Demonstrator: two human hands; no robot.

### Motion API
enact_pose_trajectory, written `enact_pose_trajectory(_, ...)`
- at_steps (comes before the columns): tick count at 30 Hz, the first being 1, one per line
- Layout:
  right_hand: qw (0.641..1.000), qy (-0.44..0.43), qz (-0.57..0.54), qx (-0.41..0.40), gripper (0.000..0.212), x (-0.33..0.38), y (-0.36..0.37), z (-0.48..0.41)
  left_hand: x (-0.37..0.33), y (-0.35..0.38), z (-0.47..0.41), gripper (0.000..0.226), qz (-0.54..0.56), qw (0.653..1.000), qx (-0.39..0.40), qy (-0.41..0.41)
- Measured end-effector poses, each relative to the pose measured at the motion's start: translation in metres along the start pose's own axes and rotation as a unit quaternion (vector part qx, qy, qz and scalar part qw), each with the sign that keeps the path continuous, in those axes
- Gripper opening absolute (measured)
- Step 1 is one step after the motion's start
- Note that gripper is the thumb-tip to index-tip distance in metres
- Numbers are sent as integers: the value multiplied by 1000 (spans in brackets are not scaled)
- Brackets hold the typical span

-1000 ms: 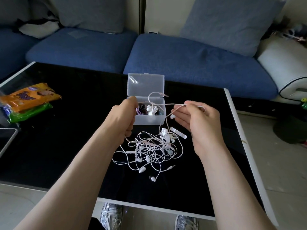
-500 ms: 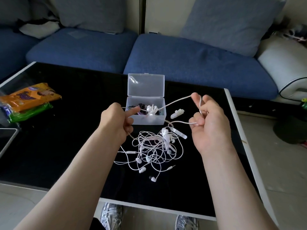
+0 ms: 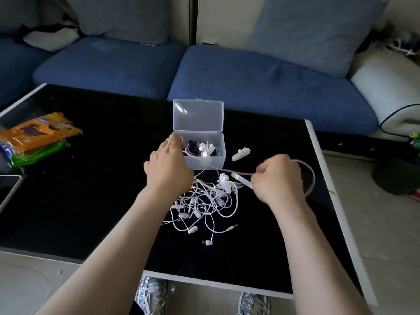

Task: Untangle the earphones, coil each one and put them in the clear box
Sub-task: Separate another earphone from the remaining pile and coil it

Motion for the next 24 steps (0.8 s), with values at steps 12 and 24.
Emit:
enact_pose_trajectory(12,961,14,182,206,15,-5,4,21,-3,-3,5,60,-157,983,-59,76)
enact_pose_trajectory(24,928,-98,181,310,63,-8,26,23,-14,-11,0,22,222,967,-35,-123)
Point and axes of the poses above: each hand's wrist, its own z-axis away from the middle knuckle, its own y-axis out of the palm, x = y × z, the point moved 4 cm from there along -z, towards the middle knuckle, and after that the axes turned 15 degrees about -x, right-handed, at the moved point
